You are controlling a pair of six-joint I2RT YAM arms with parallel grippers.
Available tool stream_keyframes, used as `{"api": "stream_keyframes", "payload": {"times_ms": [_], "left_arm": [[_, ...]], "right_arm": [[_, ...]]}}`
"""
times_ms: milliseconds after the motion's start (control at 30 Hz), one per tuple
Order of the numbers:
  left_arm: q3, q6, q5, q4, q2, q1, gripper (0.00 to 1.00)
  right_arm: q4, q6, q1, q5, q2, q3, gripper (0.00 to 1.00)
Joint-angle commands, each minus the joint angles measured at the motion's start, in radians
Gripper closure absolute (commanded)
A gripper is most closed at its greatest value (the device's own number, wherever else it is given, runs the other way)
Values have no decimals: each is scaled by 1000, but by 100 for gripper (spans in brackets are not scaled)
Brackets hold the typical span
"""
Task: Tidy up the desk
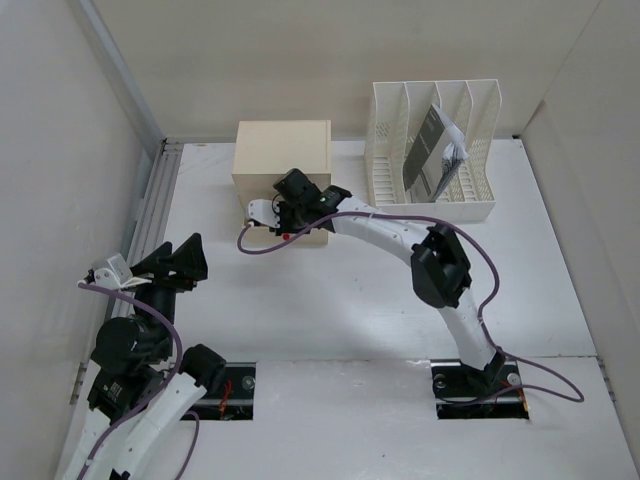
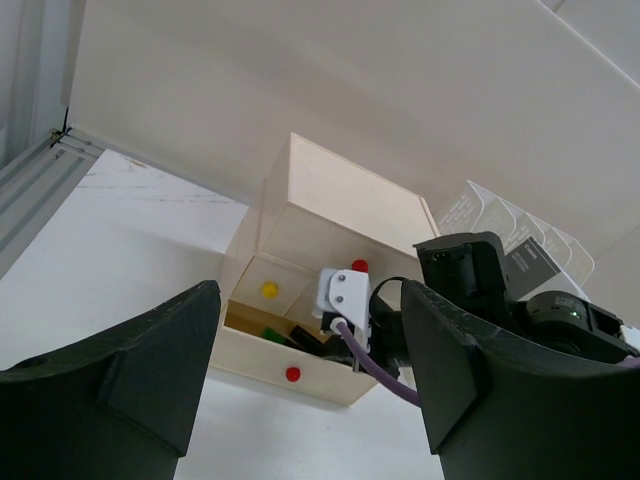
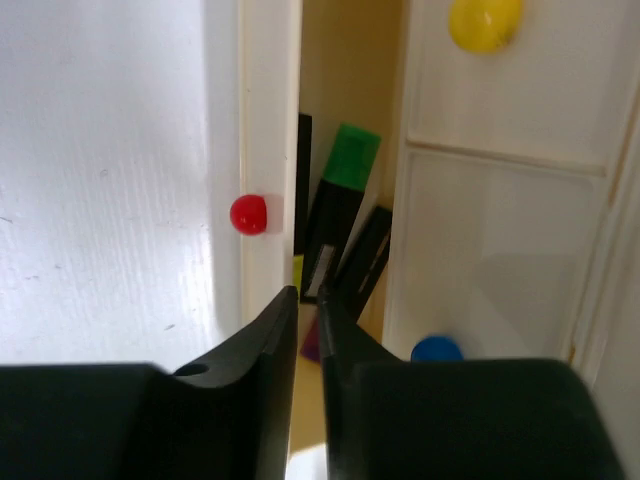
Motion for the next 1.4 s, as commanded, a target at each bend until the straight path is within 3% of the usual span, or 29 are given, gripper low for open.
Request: {"api": "stream_keyframes", "payload": {"times_ms": [0, 67, 300, 467, 700, 933, 1100, 1367], "left_arm": [[1, 8, 0, 37, -1, -1, 30], [1, 8, 0, 37, -1, -1, 30], [1, 8, 0, 37, -1, -1, 30], [1, 8, 0, 37, -1, -1, 30], [1, 8, 0, 37, -1, -1, 30], [1, 8, 0, 37, 8, -1, 30], [1, 8, 0, 37, 8, -1, 30], [1, 8, 0, 37, 8, -1, 30]], "right_arm": [[45, 49, -17, -79, -123, -23, 83], [45, 49, -17, -152, -177, -54, 100], [-124, -32, -26, -390, -146, -58, 100], [-233, -37, -26, -412, -34, -2, 100], [-107, 62, -26, -279, -14, -52, 100], [144, 178, -26, 13, -25, -149, 99], [287, 198, -26, 246, -25, -201, 97], [459, 176, -26, 421, -48, -267, 93]]}}
